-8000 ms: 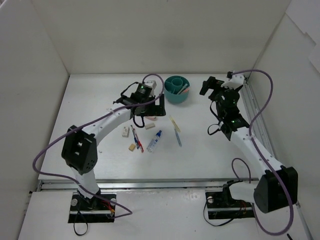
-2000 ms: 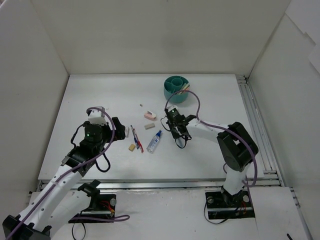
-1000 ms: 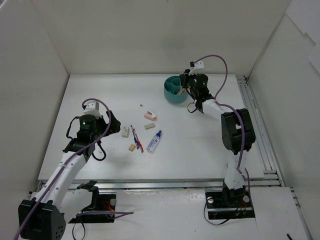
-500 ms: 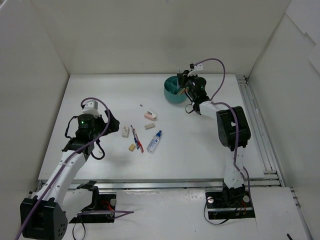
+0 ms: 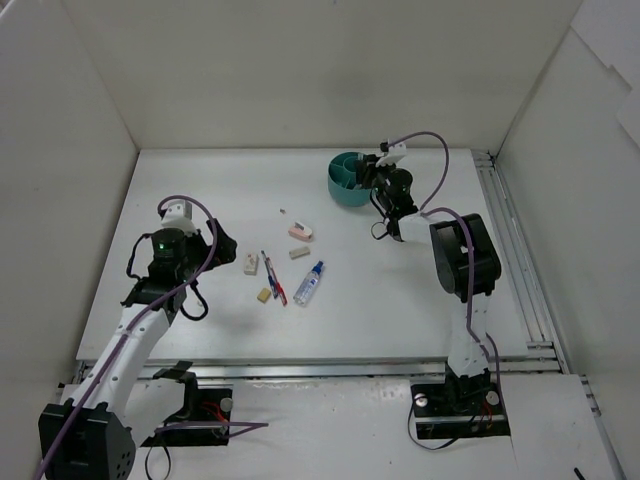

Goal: Sort the stationery into containers
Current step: Place the pen in the storage box, then pick up the stationery from the center of the board.

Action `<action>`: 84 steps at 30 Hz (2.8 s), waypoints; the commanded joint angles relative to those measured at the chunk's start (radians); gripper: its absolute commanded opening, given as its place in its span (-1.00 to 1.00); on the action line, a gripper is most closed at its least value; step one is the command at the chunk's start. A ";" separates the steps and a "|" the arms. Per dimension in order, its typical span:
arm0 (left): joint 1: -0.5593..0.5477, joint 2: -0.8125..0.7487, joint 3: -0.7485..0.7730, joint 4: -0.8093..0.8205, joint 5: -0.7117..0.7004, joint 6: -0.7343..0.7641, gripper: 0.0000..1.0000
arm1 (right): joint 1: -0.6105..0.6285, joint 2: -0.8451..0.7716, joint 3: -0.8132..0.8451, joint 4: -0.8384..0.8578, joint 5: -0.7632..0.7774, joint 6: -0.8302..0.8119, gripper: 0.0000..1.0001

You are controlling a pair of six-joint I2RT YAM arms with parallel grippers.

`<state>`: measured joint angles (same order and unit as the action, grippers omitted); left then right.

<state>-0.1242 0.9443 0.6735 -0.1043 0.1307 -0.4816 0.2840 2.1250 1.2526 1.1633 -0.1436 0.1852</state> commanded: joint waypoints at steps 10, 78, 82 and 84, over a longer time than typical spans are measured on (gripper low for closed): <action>0.006 -0.065 0.029 0.014 0.024 0.008 0.99 | 0.011 -0.190 -0.096 0.164 -0.014 -0.003 0.01; -0.003 -0.231 -0.088 -0.130 0.066 -0.052 0.99 | 0.506 -0.276 -0.033 -1.252 0.289 0.568 -0.94; -0.003 -0.234 -0.077 -0.132 0.066 -0.045 0.99 | 0.494 -0.426 -0.042 -1.249 0.376 0.505 -1.00; -0.003 -0.228 -0.069 -0.121 0.070 -0.041 0.99 | 0.480 -0.473 -0.035 -1.225 0.409 0.421 -1.00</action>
<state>-0.1242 0.7151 0.5713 -0.2707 0.2050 -0.5339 0.7830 1.8172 1.1858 -0.1097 0.1432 0.6979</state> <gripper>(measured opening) 0.996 0.336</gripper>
